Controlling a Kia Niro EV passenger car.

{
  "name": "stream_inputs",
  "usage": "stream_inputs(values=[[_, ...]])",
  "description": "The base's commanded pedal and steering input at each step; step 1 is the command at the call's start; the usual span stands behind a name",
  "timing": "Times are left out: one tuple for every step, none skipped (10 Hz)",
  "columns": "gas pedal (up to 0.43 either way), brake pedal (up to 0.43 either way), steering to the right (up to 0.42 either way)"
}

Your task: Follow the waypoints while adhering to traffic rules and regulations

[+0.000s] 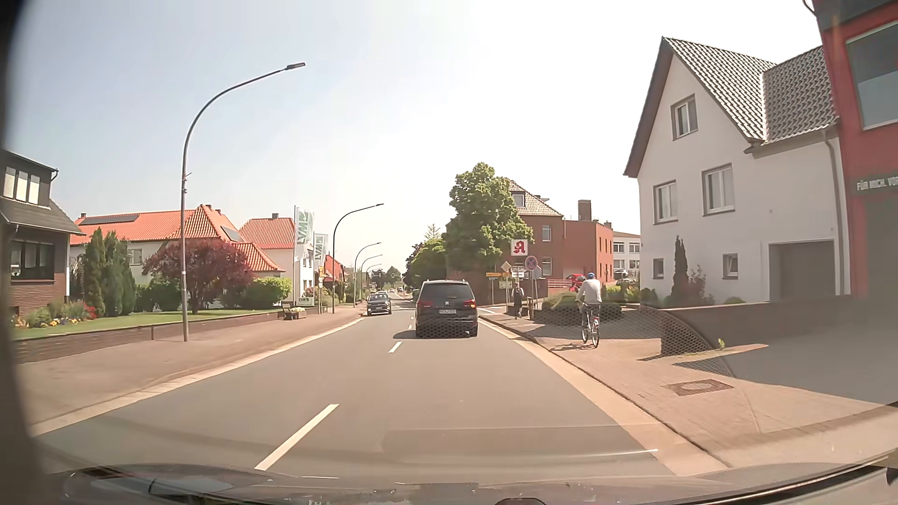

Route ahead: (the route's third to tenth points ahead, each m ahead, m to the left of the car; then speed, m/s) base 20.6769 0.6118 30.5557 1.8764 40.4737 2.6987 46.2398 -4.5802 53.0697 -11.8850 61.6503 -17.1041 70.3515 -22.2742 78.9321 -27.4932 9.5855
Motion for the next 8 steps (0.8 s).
stream_inputs(values=[[0.0,0.0,-0.01],[0.0,0.0,-0.011],[0.0,0.0,-0.011],[0.0,0.0,-0.012],[0.0,0.0,-0.012],[0.0,0.012,-0.013],[0.0,0.073,-0.014],[0.0,0.116,-0.015]])
